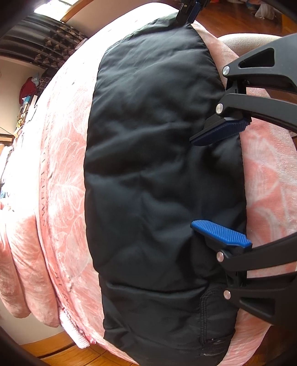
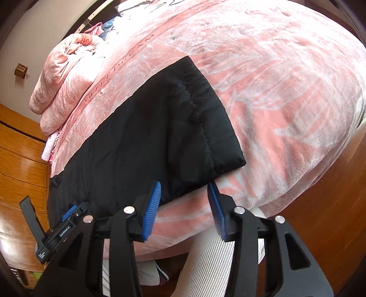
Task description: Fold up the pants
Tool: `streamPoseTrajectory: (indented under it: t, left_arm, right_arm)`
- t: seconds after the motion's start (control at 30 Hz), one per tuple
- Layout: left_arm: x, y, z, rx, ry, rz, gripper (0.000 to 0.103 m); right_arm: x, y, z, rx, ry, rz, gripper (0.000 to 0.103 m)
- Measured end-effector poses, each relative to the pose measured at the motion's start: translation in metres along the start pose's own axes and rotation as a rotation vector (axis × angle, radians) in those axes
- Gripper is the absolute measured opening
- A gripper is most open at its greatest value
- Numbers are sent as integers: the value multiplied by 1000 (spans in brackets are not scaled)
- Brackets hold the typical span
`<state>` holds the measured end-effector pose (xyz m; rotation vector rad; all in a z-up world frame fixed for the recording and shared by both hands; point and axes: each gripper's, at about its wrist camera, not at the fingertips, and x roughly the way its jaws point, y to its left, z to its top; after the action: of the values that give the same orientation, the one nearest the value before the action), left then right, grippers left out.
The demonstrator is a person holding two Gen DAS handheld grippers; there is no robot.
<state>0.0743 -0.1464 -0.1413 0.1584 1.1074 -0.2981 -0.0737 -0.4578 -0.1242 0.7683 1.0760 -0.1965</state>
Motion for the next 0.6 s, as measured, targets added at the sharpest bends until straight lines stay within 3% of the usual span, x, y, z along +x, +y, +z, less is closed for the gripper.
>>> streamPoseTrajectory:
  t: [0.13,0.43,0.5,0.57,0.6]
  left_arm:
    - [-7,4,-4,-21,-6,-10,76]
    - [-8,25,-6,-60,-12,49,86]
    - [-4,32,-5,-73,-3,58,87]
    - [2,38,-6,-86,17,62,87]
    - [5,41,-6,-97,26,59,87]
  right_arm:
    - [8,-13,0,45,19,29,45]
    - [20,-21,15,111,-12,76,47]
    - [23,-22,18,110,-9,78,38]
    - [20,-17,21,95,-23,119,16]
    - [16,-13,23,80,-37,124,15]
